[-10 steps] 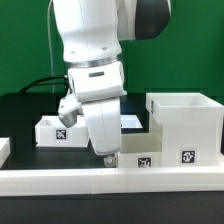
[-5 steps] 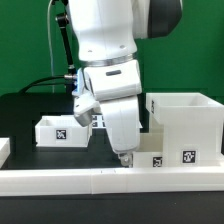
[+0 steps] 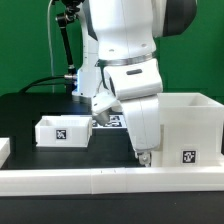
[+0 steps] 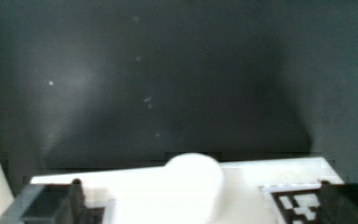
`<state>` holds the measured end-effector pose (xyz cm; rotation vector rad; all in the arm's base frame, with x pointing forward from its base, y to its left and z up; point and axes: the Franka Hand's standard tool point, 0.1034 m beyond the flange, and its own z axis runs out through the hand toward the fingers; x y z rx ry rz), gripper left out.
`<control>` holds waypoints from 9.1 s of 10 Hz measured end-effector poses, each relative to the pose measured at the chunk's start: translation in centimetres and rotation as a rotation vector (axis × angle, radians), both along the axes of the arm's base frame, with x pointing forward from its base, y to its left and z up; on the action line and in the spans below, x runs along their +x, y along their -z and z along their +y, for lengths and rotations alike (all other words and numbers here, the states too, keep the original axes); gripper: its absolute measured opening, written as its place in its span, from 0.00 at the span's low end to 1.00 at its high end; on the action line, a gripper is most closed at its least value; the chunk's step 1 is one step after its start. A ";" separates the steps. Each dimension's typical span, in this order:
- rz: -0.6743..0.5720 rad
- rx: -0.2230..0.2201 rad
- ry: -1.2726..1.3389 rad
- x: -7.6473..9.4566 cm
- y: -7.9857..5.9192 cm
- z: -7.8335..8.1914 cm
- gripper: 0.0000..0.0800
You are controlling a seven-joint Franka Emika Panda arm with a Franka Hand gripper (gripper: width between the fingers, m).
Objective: Assemble drawer
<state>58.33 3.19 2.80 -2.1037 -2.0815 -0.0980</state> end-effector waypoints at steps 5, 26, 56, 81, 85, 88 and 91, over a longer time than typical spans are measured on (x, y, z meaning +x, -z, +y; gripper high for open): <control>0.028 0.004 -0.005 -0.3 -0.3 0.2 0.81; 0.059 -0.100 0.814 -8.5 -3.6 -11.0 0.81; 0.105 -0.107 1.518 -16.4 2.2 -8.5 0.06; 0.015 -0.127 0.131 -7.5 -3.6 -5.1 0.06; 0.012 -0.125 0.052 -7.5 -3.2 -5.2 0.06; -0.021 -0.135 0.011 -5.9 -3.3 -5.0 0.06; -0.025 -0.135 0.009 -5.9 -3.1 -5.1 0.06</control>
Offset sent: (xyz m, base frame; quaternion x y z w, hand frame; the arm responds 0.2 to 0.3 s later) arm -0.0019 -0.0015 0.0062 0.0292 -0.0083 0.0014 0.9995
